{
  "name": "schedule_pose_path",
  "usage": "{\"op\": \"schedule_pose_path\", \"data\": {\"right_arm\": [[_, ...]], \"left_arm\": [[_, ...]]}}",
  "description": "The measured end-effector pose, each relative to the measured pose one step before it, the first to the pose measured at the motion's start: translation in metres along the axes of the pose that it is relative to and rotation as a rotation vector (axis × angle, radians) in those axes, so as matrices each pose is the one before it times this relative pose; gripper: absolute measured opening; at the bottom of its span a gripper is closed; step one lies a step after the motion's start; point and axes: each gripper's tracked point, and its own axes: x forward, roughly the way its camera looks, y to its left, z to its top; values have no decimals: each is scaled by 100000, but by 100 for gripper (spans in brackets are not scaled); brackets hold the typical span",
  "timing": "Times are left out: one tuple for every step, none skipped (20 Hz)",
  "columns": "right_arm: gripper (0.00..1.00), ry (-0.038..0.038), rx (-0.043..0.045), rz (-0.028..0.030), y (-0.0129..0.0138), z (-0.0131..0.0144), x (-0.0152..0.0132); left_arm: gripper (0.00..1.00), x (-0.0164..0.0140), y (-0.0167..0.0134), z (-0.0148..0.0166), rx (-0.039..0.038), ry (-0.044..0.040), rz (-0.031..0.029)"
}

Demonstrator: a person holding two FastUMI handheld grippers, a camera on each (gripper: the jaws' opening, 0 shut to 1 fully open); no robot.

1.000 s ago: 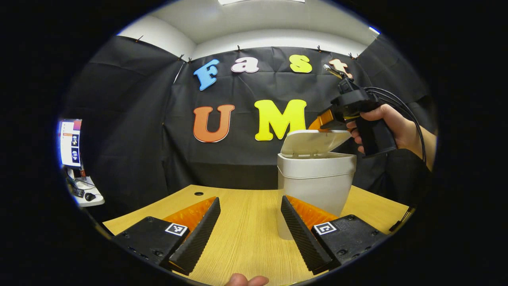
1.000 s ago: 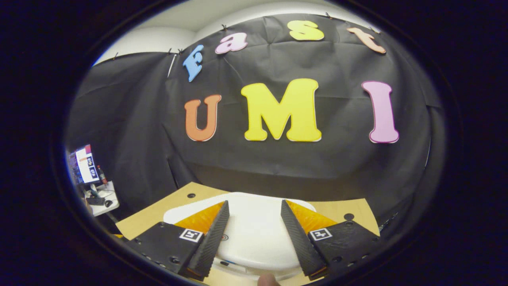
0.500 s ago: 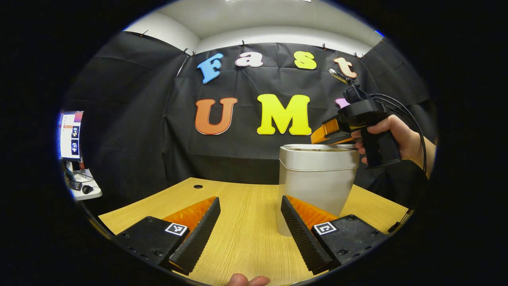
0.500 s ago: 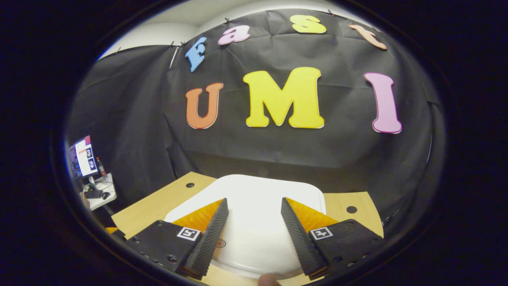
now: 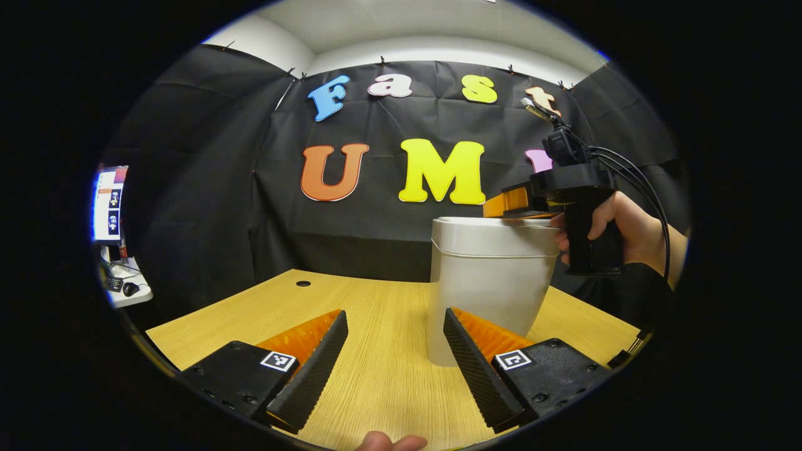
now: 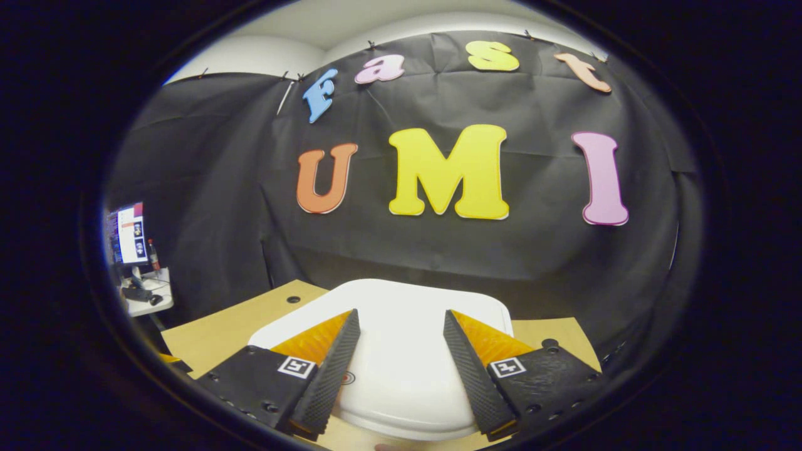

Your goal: Press the lid of the desktop garbage bin to open it, pick up the crumpled paper on the desktop and throw it into the bin, then pick up the pop can on the desktop and drop it into the bin, and finally close the garbage bin lid.

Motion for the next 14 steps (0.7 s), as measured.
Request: {"op": "schedule_pose_path", "data": {"right_arm": [[86, -502, -13, -141, 25, -120, 59], [84, -324, -330, -435, 21, -125, -136], [86, -491, -936, -482, 37, -86, 90], [85, -658, -914, -394, 44, -30, -16], [87, -943, -1144, -182, 7, -188, -23], [87, -1618, 232, 238, -49, 23, 11], [87, -300, 1372, 359, -75, -286, -21], [86, 288, 147, 17, 46, -49, 35], [87, 1101, -645, -419, 30, -96, -46], [87, -193, 14, -835, -32, -22, -101], [87, -1279, 661, -522, -100, -149, -167], [87, -1435, -247, -454, 110, 221, -70], [87, -53, 422, -7, 124, -33, -118], [87, 1324, 532, -233, -32, -384, -121]], "left_arm": [[99, 107, -78, -65, 29, -37, 24], [99, -31, 81, -69, 132, 92, 80], [99, -129, 47, -62, 48, 101, 60], [99, 54, -60, 60, -57, 133, -68], [99, 24, -92, 31, -127, 61, 33], [99, -12, -18, -11, -173, -165, -140], [99, -51, -52, 45, -58, -219, -87], [99, -13, 77, 21, 39, -7, 75], [99, -12, 29, -32, 59, 87, -81], [99, -13, 45, -85, 26, 154, 59], [99, 97, -48, -23, -57, 99, 115], [99, 59, -97, -17, -233, 72, -70], [99, -38, -86, -40, -223, 220, -429], [99, -57, -100, -18, -183, 114, -389]]}}
